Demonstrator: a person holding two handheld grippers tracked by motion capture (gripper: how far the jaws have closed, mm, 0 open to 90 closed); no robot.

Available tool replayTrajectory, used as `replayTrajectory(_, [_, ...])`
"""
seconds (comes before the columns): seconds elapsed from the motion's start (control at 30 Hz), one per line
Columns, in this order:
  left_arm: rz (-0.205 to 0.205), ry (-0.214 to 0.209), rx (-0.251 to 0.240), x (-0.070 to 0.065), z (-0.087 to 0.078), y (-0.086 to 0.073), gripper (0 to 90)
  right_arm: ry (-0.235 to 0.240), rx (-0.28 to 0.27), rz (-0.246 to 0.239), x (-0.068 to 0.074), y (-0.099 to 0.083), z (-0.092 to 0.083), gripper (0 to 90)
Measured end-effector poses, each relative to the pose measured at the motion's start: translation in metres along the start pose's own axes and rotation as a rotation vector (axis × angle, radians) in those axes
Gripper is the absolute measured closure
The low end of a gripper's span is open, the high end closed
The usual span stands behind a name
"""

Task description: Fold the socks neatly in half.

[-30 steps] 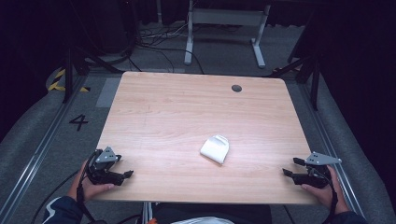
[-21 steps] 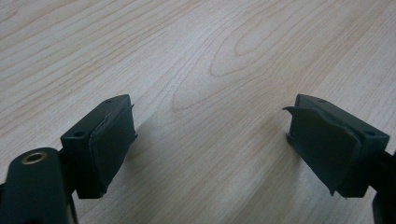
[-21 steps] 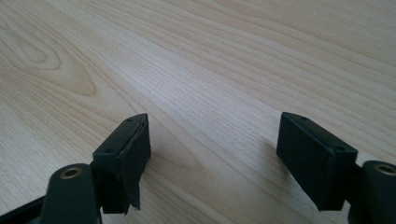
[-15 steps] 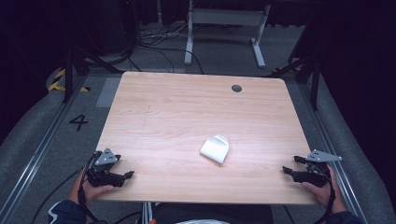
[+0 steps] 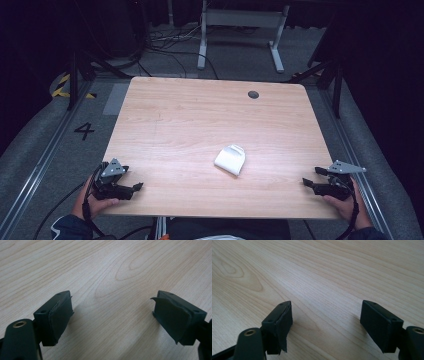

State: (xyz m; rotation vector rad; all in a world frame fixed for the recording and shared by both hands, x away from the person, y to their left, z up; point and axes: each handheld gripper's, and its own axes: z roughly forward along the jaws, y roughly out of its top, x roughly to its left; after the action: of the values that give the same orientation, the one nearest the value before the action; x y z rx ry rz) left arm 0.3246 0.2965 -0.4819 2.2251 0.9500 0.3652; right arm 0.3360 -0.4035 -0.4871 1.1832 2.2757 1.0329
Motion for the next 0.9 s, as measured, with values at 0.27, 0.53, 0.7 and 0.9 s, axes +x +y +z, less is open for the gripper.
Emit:
replayTrajectory(0.27, [-0.017,0.008,0.002,-0.0008,-0.0003,-0.0005,15.6,-0.001,-0.001,0.0,0.0,0.0,0.0,26.4])
replayTrajectory(0.53, [-0.014,0.01,0.002,-0.0007,-0.0003,-0.0004,15.5,-0.001,-0.001,0.0,-0.0001,0.0,0.0001,26.4])
replayTrajectory(0.7, [-0.011,0.01,0.002,-0.0005,-0.0003,-0.0003,15.5,-0.001,-0.001,0.0,0.0,-0.0001,0.0001,26.4])
replayTrajectory(0.9, [-0.006,0.013,0.001,-0.0002,-0.0002,-0.0003,15.4,-0.001,0.0,0.0,-0.0001,0.0,0.0,26.4])
